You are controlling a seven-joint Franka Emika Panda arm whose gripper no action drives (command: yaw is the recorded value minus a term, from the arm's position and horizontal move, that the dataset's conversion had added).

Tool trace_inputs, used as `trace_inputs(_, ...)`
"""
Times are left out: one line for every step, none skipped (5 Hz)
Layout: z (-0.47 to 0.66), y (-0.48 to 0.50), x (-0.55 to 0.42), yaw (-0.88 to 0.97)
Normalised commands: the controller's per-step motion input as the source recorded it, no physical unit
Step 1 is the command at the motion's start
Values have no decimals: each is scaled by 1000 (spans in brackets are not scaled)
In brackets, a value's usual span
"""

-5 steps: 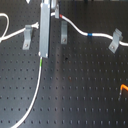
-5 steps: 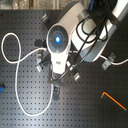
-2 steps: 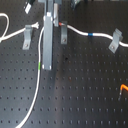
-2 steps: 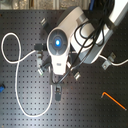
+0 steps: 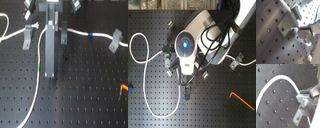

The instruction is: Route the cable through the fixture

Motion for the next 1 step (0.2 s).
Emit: trace_inputs(1, 1, -30, 3)
